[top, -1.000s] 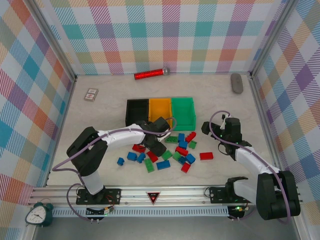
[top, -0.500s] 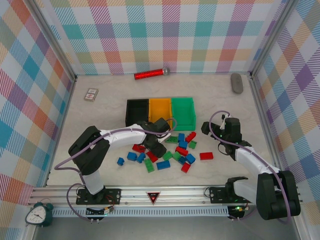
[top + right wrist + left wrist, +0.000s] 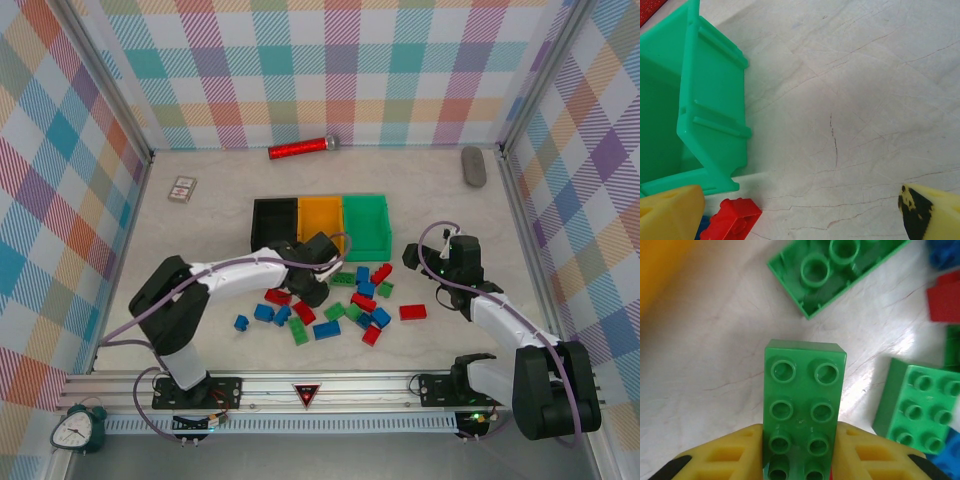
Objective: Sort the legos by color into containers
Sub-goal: Pick up the lego from the middle-left of the table, then place the lego in the container.
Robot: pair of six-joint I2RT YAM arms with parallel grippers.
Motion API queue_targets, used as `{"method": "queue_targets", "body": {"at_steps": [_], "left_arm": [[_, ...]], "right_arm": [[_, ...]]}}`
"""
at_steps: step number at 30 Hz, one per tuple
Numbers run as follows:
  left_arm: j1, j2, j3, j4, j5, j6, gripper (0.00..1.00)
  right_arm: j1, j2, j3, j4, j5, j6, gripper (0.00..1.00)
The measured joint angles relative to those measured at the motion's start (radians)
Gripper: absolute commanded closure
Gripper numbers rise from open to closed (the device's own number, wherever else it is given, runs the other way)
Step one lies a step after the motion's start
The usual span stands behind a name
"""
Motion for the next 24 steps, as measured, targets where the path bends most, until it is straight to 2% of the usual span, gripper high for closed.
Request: {"method": "queue_targets", "body": {"at_steps": [5,7,10,14,17,19,20,22,24], "left_arm": [[0.029,-0.207,-0.014,0.036,-0.064,-0.024,0.78],[0.073,-0.289,-0.025,0.058,-0.1,-0.043,0.84],[0.182,-0.381,-0.029,0.08,-0.151,-0.087,0.85],[0.314,-0.38,-0.012,0.08,-0.175,-0.14,0.85],[0.351,-0.304,0.027,0.076,-0.176,-0.167,0.81],[0.356,-0.251,0.051,0.076,-0.171,-0.181,0.74],[0.355,-0.229,0.06,0.076,-0.169,-0.186,0.59],[0.355,-0.199,0.071,0.074,-0.159,-0.2,0.4],[0.355,-0.192,0.074,0.074,-0.143,-0.219,0.34]], "right_arm": [[0.0,0.0,0.0,0.0,0.0,0.0,0.01],[0.0,0.0,0.0,0.0,0.0,0.0,0.01],[0.0,0.0,0.0,0.0,0.0,0.0,0.01],[0.0,0.0,0.0,0.0,0.0,0.0,0.01],[0.0,0.0,0.0,0.0,0.0,0.0,0.01],[0.0,-0.001,0.0,-0.001,0.0,0.0,0.01],[0.0,-0.002,0.0,-0.003,0.0,0.0,0.01],[0.0,-0.005,0.0,-0.007,0.002,0.0,0.01],[0.001,-0.01,0.0,-0.01,0.002,0.0,0.01]]}}
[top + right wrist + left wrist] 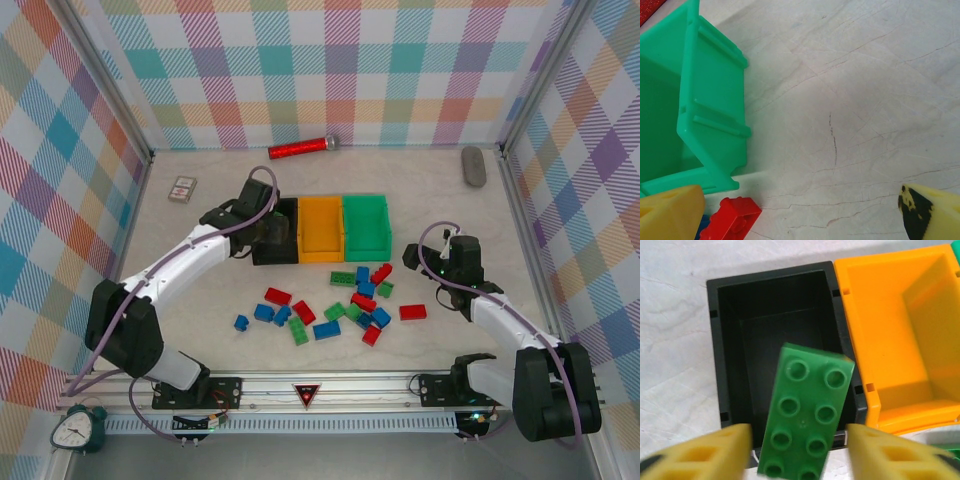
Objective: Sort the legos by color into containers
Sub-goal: Place the lego in the container, then pick up the lego from the middle-left of the table.
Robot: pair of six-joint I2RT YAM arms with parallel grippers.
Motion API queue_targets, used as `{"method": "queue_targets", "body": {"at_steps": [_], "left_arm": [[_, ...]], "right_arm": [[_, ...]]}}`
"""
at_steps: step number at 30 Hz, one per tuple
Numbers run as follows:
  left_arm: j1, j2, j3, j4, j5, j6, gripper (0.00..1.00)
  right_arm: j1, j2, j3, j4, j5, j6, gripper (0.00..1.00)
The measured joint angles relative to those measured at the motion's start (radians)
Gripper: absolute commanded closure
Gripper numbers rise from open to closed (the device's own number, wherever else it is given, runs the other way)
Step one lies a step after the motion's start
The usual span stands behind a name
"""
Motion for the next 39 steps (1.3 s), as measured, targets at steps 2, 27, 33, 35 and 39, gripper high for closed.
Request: {"method": "queue_targets", "body": {"at_steps": [2,27,33,35,39], "left_arm": [[0.0,-0.004,0.0,0.0,0.024,-0.016,0.32],[-0.476,0.133,-0.157,-0.013,0.313,0.087,0.32],[-0.484,0.254,-0.09,-0.031,0.283,0.116,0.33],[-0.485,0.273,-0.076,-0.035,0.266,0.12,0.33],[-0.486,0.296,-0.042,-0.05,0.241,0.124,0.37]], "right_arm": [[0.0,-0.002,0.0,-0.001,0.0,0.0,0.01],[0.006,0.015,0.004,-0.005,0.0,0.0,0.01],[0.006,0.021,0.004,-0.005,0.0,0.0,0.01],[0.006,0.021,0.005,-0.005,0.0,0.0,0.01],[0.006,0.021,0.005,-0.005,0.0,0.0,0.01]]}}
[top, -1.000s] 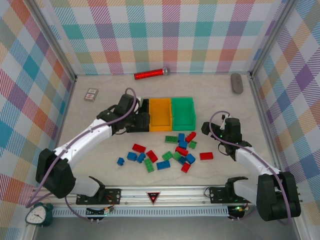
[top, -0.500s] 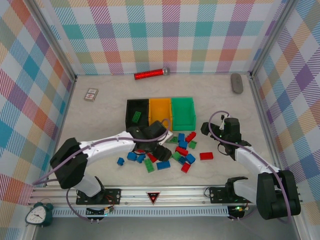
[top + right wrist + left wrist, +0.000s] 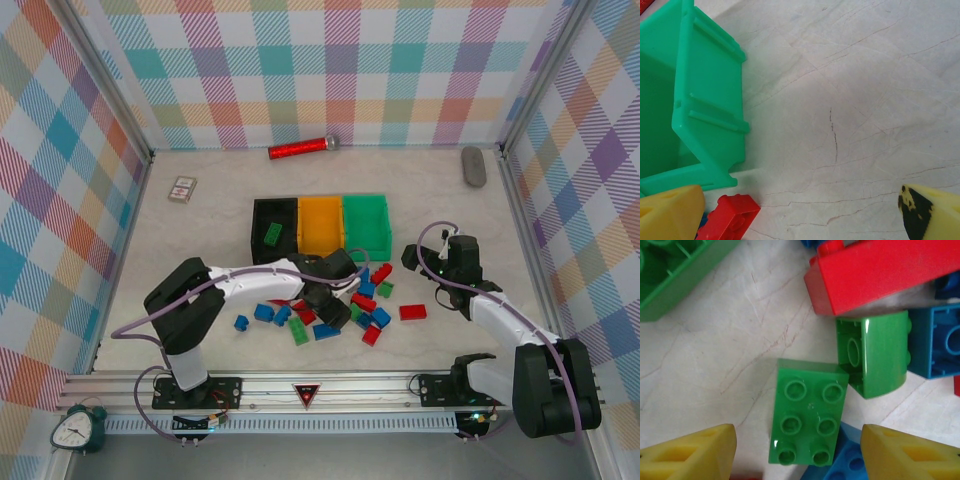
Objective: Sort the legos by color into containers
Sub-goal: Pick up the lego from the middle-left of the table.
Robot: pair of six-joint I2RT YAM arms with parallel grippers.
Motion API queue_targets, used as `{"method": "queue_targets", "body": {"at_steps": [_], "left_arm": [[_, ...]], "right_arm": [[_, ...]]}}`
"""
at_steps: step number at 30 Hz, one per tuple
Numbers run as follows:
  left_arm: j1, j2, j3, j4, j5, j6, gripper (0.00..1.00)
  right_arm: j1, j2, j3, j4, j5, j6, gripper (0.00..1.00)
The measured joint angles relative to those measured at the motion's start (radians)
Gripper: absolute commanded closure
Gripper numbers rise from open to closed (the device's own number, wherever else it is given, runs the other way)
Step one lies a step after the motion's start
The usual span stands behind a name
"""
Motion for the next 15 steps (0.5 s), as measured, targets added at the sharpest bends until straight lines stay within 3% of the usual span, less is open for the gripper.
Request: {"method": "queue_targets", "body": {"at_steps": [3,9,15], "left_arm": [[0.0,0.031,0.027,0.001,-0.008,0.006,0.4],[-0.002,0.072,0.037,-0.002,-0.034,0.018,0.58],[-0.002,0.05,0.029,0.001,-0.066,0.021,0.63]], "right_arm": [[0.0,0.0,0.0,0.0,0.0,0.0,0.01],[0.0,0.0,0.0,0.0,0.0,0.0,0.01],[0.0,0.0,0.0,0.0,0.0,0.0,0.01]]}}
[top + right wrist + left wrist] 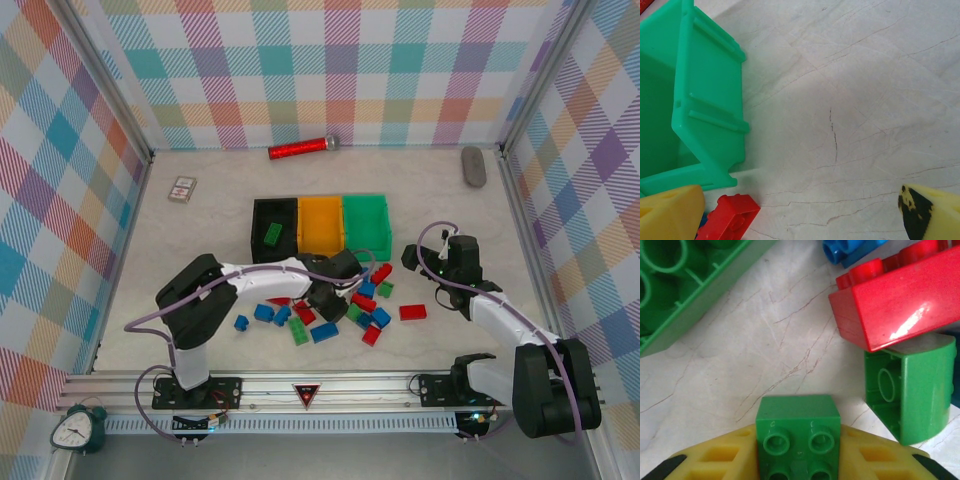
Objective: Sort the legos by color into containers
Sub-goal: Pick up the lego from the middle-left of the table, then place the lego in the container.
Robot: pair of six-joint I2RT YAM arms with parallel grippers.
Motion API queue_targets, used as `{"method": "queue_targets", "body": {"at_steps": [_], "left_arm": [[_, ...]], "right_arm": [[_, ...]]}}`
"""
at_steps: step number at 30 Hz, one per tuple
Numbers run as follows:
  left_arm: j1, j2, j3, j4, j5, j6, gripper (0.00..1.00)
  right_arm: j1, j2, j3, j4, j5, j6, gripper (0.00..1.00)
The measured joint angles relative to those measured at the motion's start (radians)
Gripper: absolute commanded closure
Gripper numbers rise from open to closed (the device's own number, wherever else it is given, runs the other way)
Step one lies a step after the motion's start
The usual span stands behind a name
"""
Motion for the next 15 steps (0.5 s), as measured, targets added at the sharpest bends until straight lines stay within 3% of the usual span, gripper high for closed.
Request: {"method": "queue_targets", "body": {"at_steps": [7,12,15], "left_arm": [[0.062,-0.223,-0.056,0.008,-0.069,-0.023,0.66],[0.23,-0.398,-0.097,0.035,-0.117,-0.081,0.68],[0.331,-0.425,-0.09,0.032,-0.127,-0.109,0.68]], "right_arm": [[0.002,0.002,0.0,0.0,0.0,0.0,0.01],[0.003,0.004,0.002,0.0,0.0,0.0,0.01],[0.003,0.009,0.003,0.0,0.0,0.0,0.01]]}}
